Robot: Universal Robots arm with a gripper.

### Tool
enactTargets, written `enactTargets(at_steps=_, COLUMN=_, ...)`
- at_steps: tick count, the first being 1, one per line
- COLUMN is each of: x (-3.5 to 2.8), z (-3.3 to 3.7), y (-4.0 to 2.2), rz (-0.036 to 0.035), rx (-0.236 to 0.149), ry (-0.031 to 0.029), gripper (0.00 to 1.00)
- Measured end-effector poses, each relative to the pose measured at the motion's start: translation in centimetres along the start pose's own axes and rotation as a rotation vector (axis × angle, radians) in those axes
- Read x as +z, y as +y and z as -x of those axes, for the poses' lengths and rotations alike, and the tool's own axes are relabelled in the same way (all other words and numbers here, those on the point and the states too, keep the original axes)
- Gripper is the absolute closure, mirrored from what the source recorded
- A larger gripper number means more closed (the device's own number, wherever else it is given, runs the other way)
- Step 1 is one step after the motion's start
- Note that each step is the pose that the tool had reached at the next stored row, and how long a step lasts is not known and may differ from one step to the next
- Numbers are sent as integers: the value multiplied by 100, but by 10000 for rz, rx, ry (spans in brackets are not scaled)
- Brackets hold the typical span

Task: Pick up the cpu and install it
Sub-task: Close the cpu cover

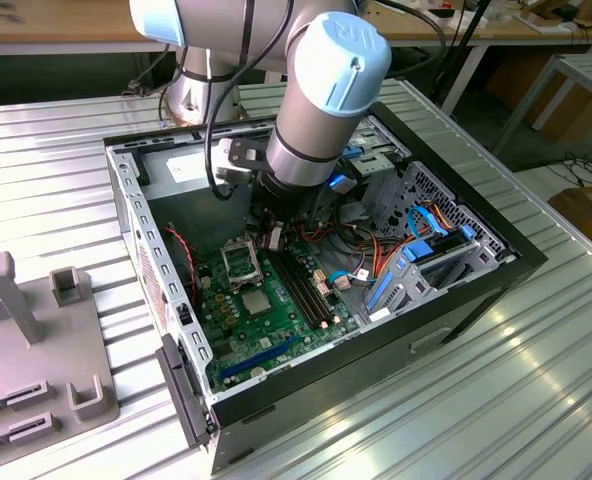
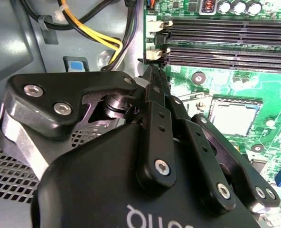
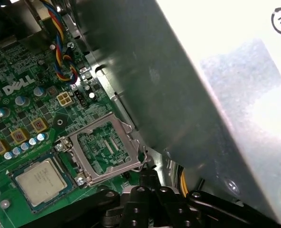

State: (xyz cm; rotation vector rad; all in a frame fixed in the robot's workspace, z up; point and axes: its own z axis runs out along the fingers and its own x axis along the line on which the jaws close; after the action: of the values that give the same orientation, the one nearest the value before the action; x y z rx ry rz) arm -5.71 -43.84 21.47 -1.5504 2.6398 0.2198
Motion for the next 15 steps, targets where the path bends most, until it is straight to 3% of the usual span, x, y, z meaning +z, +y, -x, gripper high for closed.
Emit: enactTargets(at_steps=15, x=-116, z=10, y=22, rz=1, rx=-69, ry=19, gripper=89)
